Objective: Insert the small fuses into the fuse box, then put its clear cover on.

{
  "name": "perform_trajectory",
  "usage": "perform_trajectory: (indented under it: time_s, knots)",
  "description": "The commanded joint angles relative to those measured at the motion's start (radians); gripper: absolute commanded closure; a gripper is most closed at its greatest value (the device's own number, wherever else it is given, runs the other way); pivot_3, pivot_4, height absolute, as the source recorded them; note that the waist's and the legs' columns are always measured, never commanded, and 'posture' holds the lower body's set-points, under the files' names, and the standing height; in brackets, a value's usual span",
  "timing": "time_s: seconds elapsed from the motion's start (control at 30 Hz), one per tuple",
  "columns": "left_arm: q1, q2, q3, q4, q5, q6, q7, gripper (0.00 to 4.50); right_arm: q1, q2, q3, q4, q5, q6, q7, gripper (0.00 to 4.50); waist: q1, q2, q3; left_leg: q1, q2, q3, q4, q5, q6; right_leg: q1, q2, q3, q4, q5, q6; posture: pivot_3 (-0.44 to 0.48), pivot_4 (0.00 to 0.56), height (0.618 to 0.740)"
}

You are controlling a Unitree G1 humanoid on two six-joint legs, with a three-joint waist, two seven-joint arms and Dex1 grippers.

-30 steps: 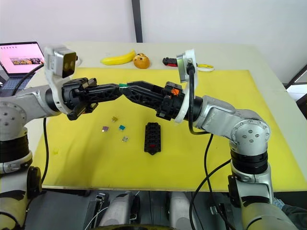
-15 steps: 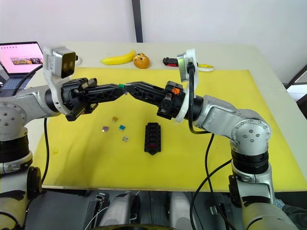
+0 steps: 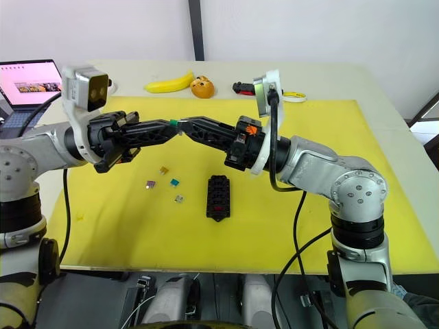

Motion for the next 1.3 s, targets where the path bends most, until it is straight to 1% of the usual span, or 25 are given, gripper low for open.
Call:
perform_trajectory:
  time_s: [0.03, 0.2, 0.37, 0.4, 0.43, 0.57, 0.6, 0.63, 0.7, 0.77, 0.87, 0.93, 1.0, 1.07, 1.1, 1.17, 1.23, 1.3]
  knots:
    - [-0.035, 0.005, 0.02, -0.005, -0.013, -0.019, 0.014, 4.5, -0.015, -0.009, 0.01, -0.038, 0.011, 0.002, 0.021, 4.21, 0.0, 0.0, 0.0, 0.0, 0.0, 0.0, 0.0, 0.0, 0.0, 0.0, 0.0, 0.0, 0.0, 0.0, 0.0, 0.0, 0.15, 0.737]
    - [-0.036, 0.007, 0.02, -0.005, -0.016, -0.016, 0.017, 4.5, -0.016, -0.013, 0.01, -0.04, 0.006, -0.001, 0.021, 4.21, 0.0, 0.0, 0.0, 0.0, 0.0, 0.0, 0.0, 0.0, 0.0, 0.0, 0.0, 0.0, 0.0, 0.0, 0.0, 0.0, 0.15, 0.737]
    - [-0.044, 0.032, 0.017, 0.019, -0.06, 0.051, 0.033, 4.5, -0.021, -0.02, 0.005, -0.034, -0.004, -0.001, 0.031, 4.21, 0.0, 0.0, 0.0, 0.0, 0.0, 0.0, 0.0, 0.0, 0.0, 0.0, 0.0, 0.0, 0.0, 0.0, 0.0, 0.0, 0.15, 0.737]
    - [-0.047, 0.034, 0.018, 0.023, -0.066, 0.058, 0.036, 3.84, -0.022, -0.021, 0.005, -0.032, -0.005, -0.001, 0.034, 4.31, 0.0, 0.0, 0.0, 0.0, 0.0, 0.0, 0.0, 0.0, 0.0, 0.0, 0.0, 0.0, 0.0, 0.0, 0.0, 0.0, 0.15, 0.737]
    - [-0.049, 0.035, 0.019, 0.025, -0.071, 0.062, 0.038, 3.56, -0.024, -0.023, 0.004, -0.03, -0.007, -0.001, 0.037, 4.31, 0.0, 0.0, 0.0, 0.0, 0.0, 0.0, 0.0, 0.0, 0.0, 0.0, 0.0, 0.0, 0.0, 0.0, 0.0, 0.0, 0.15, 0.737]
    - [-0.048, 0.043, 0.02, 0.013, -0.058, 0.047, 0.031, 1.54, -0.027, -0.029, 0.005, -0.025, -0.014, 0.0, 0.046, 4.31, 0.0, 0.0, 0.0, -0.001, 0.0, 0.0, 0.0, 0.0, 0.0, 0.0, 0.0, 0.0, 0.0, 0.0, 0.0, 0.0, 0.15, 0.737]
    - [-0.043, 0.055, 0.024, 0.012, -0.063, 0.054, 0.022, 0.99, -0.027, -0.033, 0.004, -0.023, -0.016, 0.001, 0.05, 4.31, 0.0, 0.0, 0.0, -0.001, 0.0, 0.0, 0.0, 0.0, 0.0, -0.001, 0.0, 0.0, 0.0, 0.0, 0.0, 0.0, 0.15, 0.737]
    - [-0.037, 0.072, 0.027, 0.01, -0.066, 0.061, 0.005, 0.55, -0.027, -0.038, 0.002, -0.021, -0.02, 0.003, 0.055, 4.31, -0.001, 0.0, 0.0, -0.001, 0.0, 0.0, 0.0, 0.0, 0.0, -0.001, 0.0, 0.0, 0.0, 0.0, 0.0, 0.0, 0.15, 0.737]
    - [-0.025, 0.103, 0.032, 0.007, -0.063, 0.066, -0.023, 0.55, -0.027, -0.051, -0.001, -0.016, -0.03, 0.006, 0.07, 4.31, -0.002, 0.0, 0.0, -0.002, 0.0, 0.0, 0.0, 0.0, 0.0, -0.001, 0.0, 0.0, 0.0, 0.0, 0.0, 0.0, 0.15, 0.737]
    - [-0.002, 0.156, 0.035, -0.005, -0.055, 0.072, -0.076, 0.55, -0.031, -0.076, -0.002, -0.012, -0.065, 0.01, 0.101, 4.31, -0.002, 0.0, 0.0, -0.002, 0.0, 0.0, 0.0, 0.0, 0.0, -0.002, 0.0, 0.0, 0.0, 0.0, 0.0, 0.0, 0.15, 0.737]
    - [0.045, 0.245, 0.031, -0.021, -0.008, 0.051, -0.17, 0.55, -0.03, -0.124, -0.001, -0.013, -0.129, 0.015, 0.172, 4.31, -0.001, 0.001, 0.001, -0.002, 0.0, 0.0, -0.001, 0.0, 0.0, -0.002, 0.0, 0.0, -0.001, 0.0, 0.0, 0.0, 0.15, 0.737]
    - [0.097, 0.319, 0.0, -0.042, 0.083, -0.011, -0.26, 0.55, -0.025, -0.167, 0.014, -0.028, -0.225, -0.005, 0.259, 4.31, 0.0, 0.001, 0.001, -0.002, 0.0, 0.0, -0.001, 0.0, 0.0, -0.002, 0.001, 0.0, -0.001, -0.001, -0.002, 0.0, 0.15, 0.737]
    - [0.163, 0.387, -0.047, -0.063, 0.21, -0.12, -0.357, 0.55, -0.009, -0.205, 0.033, -0.044, -0.32, -0.037, 0.359, 4.31, 0.0, 0.002, 0.001, -0.003, 0.0, 0.0, -0.001, 0.0, 0.0, -0.003, 0.001, 0.0, -0.003, -0.002, -0.003, 0.0, 0.15, 0.737]
    - [0.22, 0.434, -0.103, -0.069, 0.342, -0.248, -0.429, 0.55, 0.021, -0.233, 0.058, -0.058, -0.419, -0.091, 0.455, 4.31, 0.002, 0.002, 0.001, -0.003, 0.001, 0.0, -0.002, 0.0, 0.0, -0.002, 0.001, 0.0, -0.007, -0.002, -0.003, 0.0, 0.15, 0.737]
    - [0.245, 0.447, -0.13, -0.071, 0.403, -0.312, -0.458, 0.55, 0.044, -0.254, 0.081, -0.068, -0.485, -0.131, 0.511, 4.31, 0.003, 0.002, 0.002, -0.004, 0.001, 0.0, -0.002, 0.0, 0.0, -0.002, 0.002, 0.0, -0.009, -0.002, -0.003, 0.0, 0.15, 0.737]
    - [0.272, 0.453, -0.166, -0.067, 0.484, -0.4, -0.49, 0.55, 0.083, -0.277, 0.116, -0.078, -0.585, -0.194, 0.595, 4.31, 0.006, 0.002, 0.002, -0.006, 0.001, 0.0, -0.002, 0.0, 0.0, -0.002, 0.002, -0.001, -0.012, -0.002, -0.004, 0.0, 0.15, 0.737]
    - [0.287, 0.439, -0.191, -0.075, 0.531, -0.451, -0.501, 0.55, 0.131, -0.284, 0.152, -0.08, -0.694, -0.281, 0.657, 4.31, 0.006, 0.002, 0.002, -0.009, 0.001, 0.0, -0.002, 0.0, 0.0, -0.003, 0.001, -0.001, -0.014, -0.002, -0.003, 0.0, 0.15, 0.737]
    - [0.294, 0.42, -0.203, -0.086, 0.547, -0.473, -0.505, 0.55, 0.173, -0.28, 0.179, -0.071, -0.784, -0.356, 0.703, 4.31, 0.006, 0.002, 0.002, -0.011, 0.0, 0.0, -0.001, 0.0, 0.001, -0.003, 0.0, -0.001, -0.015, -0.001, -0.002, 0.0, 0.15, 0.737]
